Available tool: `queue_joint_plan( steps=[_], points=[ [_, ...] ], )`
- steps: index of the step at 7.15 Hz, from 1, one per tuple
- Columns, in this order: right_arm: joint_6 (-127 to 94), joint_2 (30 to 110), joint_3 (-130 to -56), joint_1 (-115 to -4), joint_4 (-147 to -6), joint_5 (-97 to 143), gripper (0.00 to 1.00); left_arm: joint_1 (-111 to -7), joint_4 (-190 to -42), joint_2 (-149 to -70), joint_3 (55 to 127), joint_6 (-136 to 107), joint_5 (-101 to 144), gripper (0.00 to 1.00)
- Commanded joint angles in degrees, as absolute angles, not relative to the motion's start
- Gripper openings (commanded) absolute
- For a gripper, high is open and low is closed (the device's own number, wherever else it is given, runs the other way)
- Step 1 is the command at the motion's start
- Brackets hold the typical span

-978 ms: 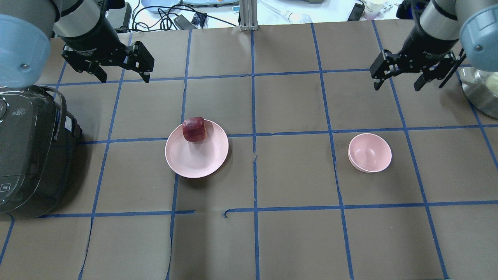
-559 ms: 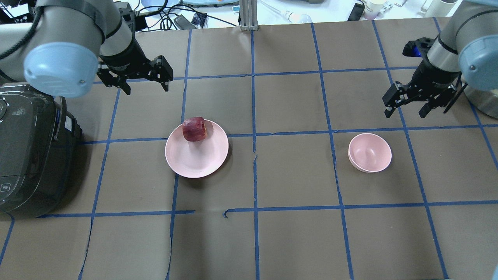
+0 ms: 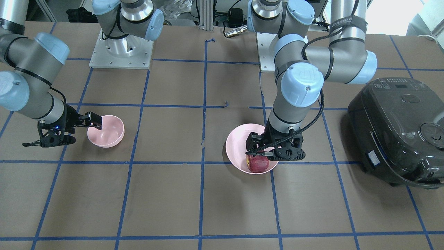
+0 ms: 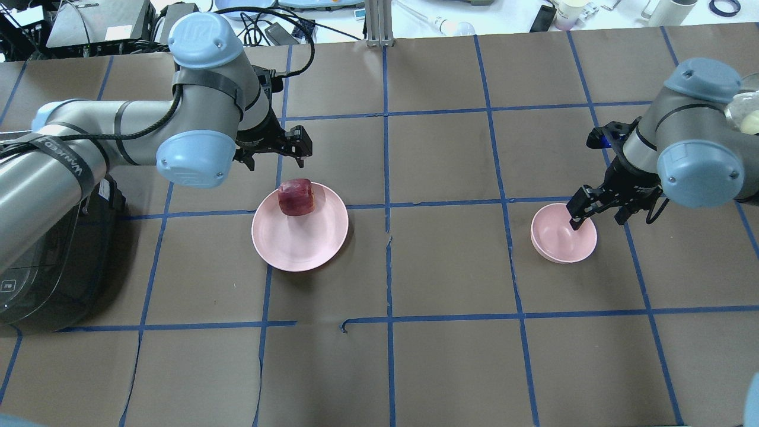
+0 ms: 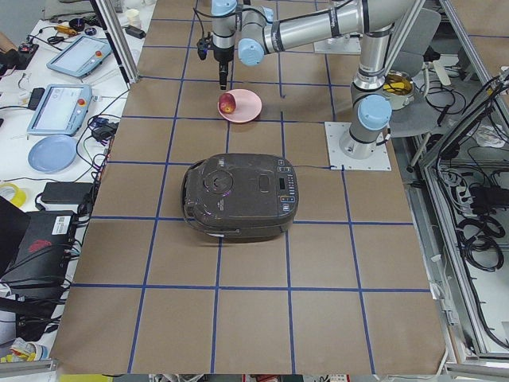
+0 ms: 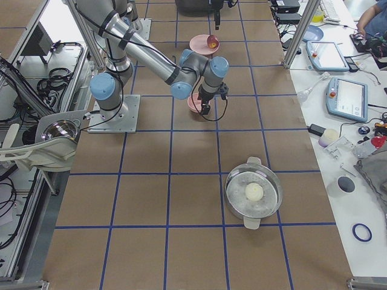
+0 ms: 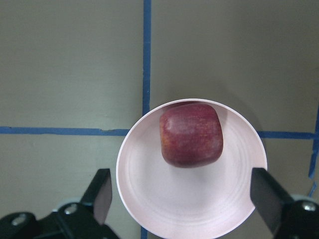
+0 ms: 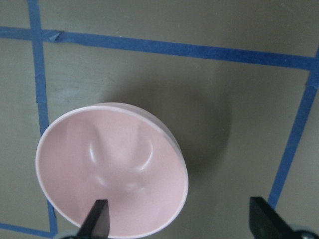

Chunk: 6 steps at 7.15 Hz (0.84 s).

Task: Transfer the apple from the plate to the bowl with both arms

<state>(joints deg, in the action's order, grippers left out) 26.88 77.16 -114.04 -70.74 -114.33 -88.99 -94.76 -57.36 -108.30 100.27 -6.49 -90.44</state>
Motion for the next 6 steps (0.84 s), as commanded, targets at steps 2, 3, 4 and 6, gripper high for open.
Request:
queue_joint_plan(
  steps=[2, 3, 4, 6],
  points=[
    [26.28, 74.62, -115.48, -69.96, -117.6, -89.12, 0.54, -95.01, -53.26, -113.64, 101.07, -6.42, -90.26, 1.0],
    [24.71, 74.62, -115.75, -69.96, -117.6, -89.12, 0.23, -95.01, -53.26, -113.99, 101.25, -6.76, -90.26, 1.0],
    [24.35, 74.71, -115.75, -69.96, -117.34, -89.21, 0.11, -95.01, -53.17, -114.26, 101.25, -6.85, -90.0, 1.0],
    [22.52, 74.88, -115.66, -69.96, -115.5, -89.12, 0.0, -95.27, -53.17, -115.74, 101.86, -8.08, -89.22, 1.0]
  ],
)
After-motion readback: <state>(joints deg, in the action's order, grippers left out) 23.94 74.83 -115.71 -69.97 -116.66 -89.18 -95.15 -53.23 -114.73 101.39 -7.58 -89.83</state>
